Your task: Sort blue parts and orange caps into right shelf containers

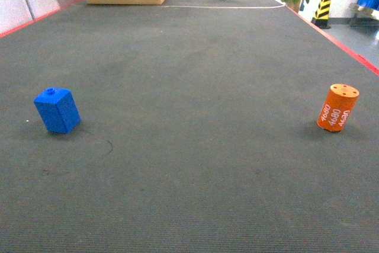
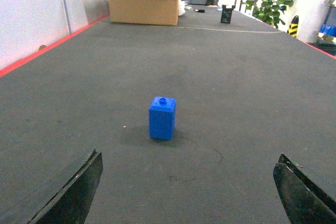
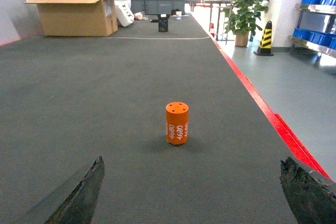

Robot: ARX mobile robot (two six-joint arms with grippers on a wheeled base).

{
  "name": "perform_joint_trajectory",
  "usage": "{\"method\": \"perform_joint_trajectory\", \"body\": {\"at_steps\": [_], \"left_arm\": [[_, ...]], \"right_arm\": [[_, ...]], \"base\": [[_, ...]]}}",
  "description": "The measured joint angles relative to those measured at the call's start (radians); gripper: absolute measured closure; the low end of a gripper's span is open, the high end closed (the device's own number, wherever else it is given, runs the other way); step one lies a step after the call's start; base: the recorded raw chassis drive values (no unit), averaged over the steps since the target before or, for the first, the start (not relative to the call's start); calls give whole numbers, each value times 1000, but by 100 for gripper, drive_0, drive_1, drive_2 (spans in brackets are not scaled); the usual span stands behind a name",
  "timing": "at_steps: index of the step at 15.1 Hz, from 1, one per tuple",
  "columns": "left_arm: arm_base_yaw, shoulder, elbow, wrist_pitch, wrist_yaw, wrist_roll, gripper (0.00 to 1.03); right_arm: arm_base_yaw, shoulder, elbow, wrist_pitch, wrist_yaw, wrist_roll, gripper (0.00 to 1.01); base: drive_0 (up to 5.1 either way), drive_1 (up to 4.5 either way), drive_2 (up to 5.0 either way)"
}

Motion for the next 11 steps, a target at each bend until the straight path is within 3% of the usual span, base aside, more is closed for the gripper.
{"method": "perform_joint_trajectory", "body": {"at_steps": [11], "left_arm": [[0,0,0,0,0,0,5]], "right_arm": [[0,0,0,0,0,0,3]], "base": [[0,0,0]]}}
